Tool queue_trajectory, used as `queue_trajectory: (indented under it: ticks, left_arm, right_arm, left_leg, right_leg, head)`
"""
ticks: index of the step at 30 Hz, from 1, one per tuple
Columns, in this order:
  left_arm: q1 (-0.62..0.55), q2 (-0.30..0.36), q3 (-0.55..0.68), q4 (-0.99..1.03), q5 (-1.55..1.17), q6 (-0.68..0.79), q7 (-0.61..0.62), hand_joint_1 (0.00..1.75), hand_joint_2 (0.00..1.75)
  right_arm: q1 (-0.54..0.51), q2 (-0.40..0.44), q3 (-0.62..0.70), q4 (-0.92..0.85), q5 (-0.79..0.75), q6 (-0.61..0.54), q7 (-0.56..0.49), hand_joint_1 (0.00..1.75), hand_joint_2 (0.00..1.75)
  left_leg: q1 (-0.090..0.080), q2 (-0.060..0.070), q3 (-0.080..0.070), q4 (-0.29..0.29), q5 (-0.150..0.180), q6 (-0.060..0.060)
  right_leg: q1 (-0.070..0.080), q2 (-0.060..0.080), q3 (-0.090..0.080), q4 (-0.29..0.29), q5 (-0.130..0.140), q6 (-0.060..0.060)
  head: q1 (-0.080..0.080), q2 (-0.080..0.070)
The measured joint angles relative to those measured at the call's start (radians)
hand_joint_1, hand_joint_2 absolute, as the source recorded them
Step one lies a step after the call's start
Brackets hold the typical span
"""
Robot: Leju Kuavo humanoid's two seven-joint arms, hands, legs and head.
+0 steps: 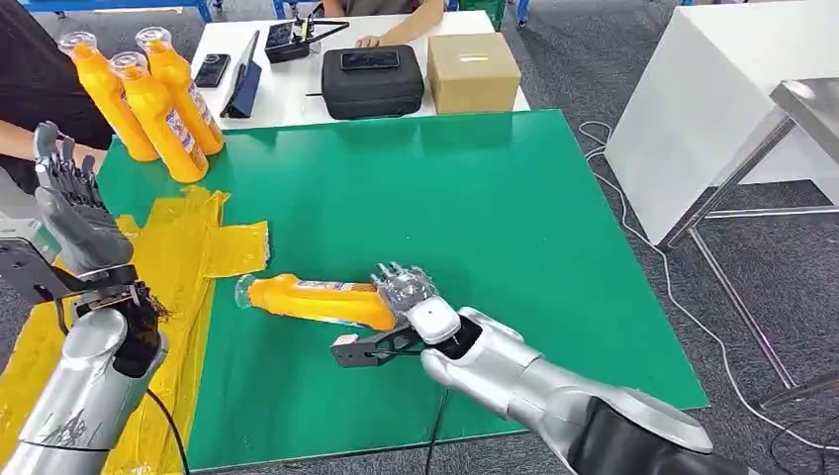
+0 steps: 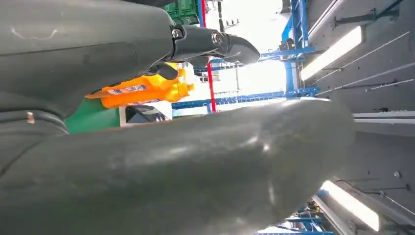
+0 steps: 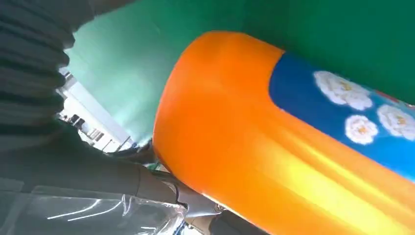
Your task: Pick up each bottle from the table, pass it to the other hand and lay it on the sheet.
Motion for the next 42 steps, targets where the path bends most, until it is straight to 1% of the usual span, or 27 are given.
queue_trajectory:
  ticks: [13,21,32,41,42]
  left_arm:
    - [0.000,0.000,0.000,0.000,0.002,-0.006,-0.001,0.00,0.00]
    - [-0.009,-0.002,-0.004,0.001,0.009,-0.022,0.005,0.00,0.00]
    - [-0.009,-0.003,-0.005,0.001,0.009,-0.024,0.006,0.00,0.00]
    - [-0.007,0.000,0.001,0.001,0.000,-0.024,0.007,0.00,0.00]
    - [-0.007,0.000,0.001,0.001,0.000,-0.024,0.007,0.00,0.00]
  right_arm:
    - [0.003,-0.008,-0.002,-0.026,0.016,-0.002,0.014,0.00,0.00]
    - [0.012,-0.002,-0.040,-0.085,-0.030,-0.027,0.005,0.00,0.00]
    - [0.023,-0.002,-0.066,-0.137,-0.055,-0.031,0.005,0.00,0.00]
    - [0.027,0.001,-0.124,-0.226,-0.121,-0.036,0.046,0.00,0.00]
    - [0.028,0.003,-0.127,-0.231,-0.127,-0.035,0.046,0.00,1.75]
  left_leg:
    - [0.001,0.000,-0.002,0.000,0.000,0.000]
    - [0.001,0.000,-0.003,0.000,0.000,0.000]
    - [0.001,0.000,-0.004,0.000,0.000,0.000]
    - [0.001,0.000,-0.004,0.000,0.000,0.000]
    - [0.001,0.000,-0.004,0.000,0.000,0.000]
  right_leg:
    - [0.000,0.000,-0.002,0.000,0.000,0.000]
    - [0.000,0.000,-0.003,0.000,0.000,0.000]
    - [0.000,0.000,-0.004,0.000,0.000,0.000]
    - [0.000,0.000,-0.004,0.000,0.000,0.000]
    - [0.000,0.000,-0.004,0.000,0.000,0.000]
  head:
    - [0.000,0.000]
    - [0.000,0.000]
    - [0.000,0.000]
    - [0.000,0.000]
    - [0.000,0.000]
